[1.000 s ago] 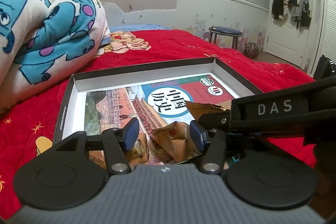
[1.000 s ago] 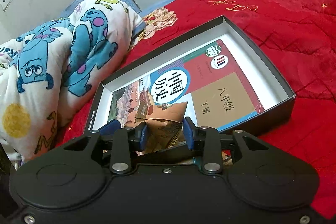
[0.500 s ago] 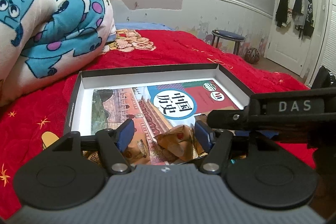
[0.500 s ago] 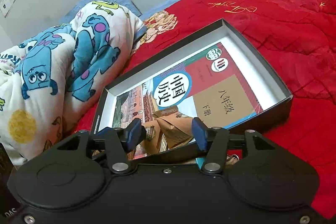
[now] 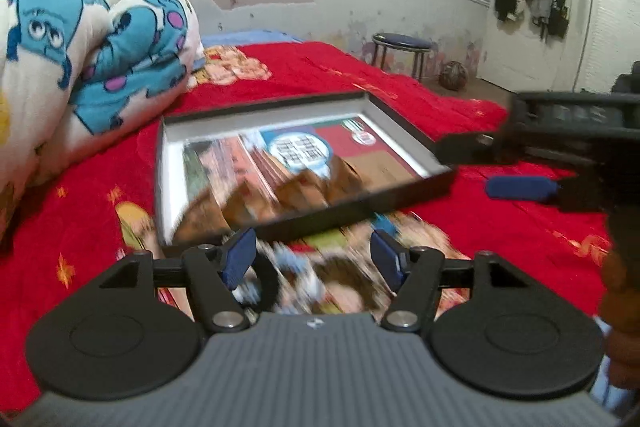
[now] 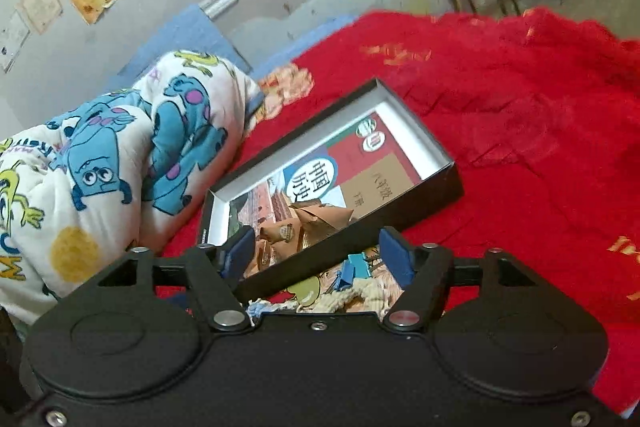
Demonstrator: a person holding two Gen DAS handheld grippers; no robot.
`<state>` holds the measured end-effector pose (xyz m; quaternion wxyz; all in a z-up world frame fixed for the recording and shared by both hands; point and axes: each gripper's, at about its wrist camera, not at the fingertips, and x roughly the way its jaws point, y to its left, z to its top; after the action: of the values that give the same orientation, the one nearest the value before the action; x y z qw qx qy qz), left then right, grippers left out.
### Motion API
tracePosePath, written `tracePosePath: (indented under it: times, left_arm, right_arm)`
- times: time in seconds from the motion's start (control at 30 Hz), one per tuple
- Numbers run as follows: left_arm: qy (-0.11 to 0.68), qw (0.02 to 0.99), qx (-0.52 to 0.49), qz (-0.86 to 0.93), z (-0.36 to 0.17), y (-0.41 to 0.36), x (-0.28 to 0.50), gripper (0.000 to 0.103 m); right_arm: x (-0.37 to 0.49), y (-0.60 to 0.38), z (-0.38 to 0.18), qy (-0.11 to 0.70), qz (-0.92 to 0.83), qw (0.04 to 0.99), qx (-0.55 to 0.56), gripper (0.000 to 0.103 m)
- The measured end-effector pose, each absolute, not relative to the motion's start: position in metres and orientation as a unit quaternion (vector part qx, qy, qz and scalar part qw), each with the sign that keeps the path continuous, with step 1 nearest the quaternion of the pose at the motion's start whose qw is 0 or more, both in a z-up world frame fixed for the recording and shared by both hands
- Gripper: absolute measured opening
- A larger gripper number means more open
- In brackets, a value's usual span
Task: Organize objects
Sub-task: 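Move both open tools back to the scrunchies and binder clip pile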
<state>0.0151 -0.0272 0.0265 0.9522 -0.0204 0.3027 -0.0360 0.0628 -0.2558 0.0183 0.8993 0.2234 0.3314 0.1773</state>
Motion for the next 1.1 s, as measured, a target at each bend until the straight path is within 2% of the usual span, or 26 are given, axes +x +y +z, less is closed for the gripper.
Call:
tracePosePath:
  times: [0.1,0.23,0.43,0.57,0.83,1.0,1.1]
  left_arm:
    - [0.317,0.946,-0.019,-0.058,0.017,-0.037,0.009,0.076]
    - [0.317,0.946,-0.003,-0.061,0.012,-0.047,0.013,0.076]
    - [0.333,0.941,-0.010,-0.057,-0.003,-0.049,0.025,0.076]
    - [0.341,0.938,0.011,-0.057,-0.012,-0.057,0.032,0.076]
    - [0.345,0.938,0.019,-0.017,-0.019,-0.051,0.043,0.076]
    - [0.346,0.938,0.020,-0.022,-0.021,-0.052,0.044,0.075]
    - [0.337,0.940,0.033,-0.023,-0.021,-0.056,0.043,0.068]
  right_arm:
    - [0.048,-0.254,0.019,0.337,0.176,0.901,0.210,0.071]
    - [0.042,-0.251,0.013,0.337,0.152,0.910,0.188,0.076]
    - [0.056,-0.252,0.000,0.368,0.155,0.893,0.206,0.076]
    - [0.062,-0.244,-0.009,0.385,0.152,0.893,0.175,0.076]
    - [0.075,-0.242,-0.035,0.430,0.168,0.861,0.214,0.076]
    - [0.076,-0.240,-0.039,0.432,0.166,0.861,0.213,0.074]
    - [0.078,-0.242,-0.042,0.433,0.172,0.855,0.230,0.065]
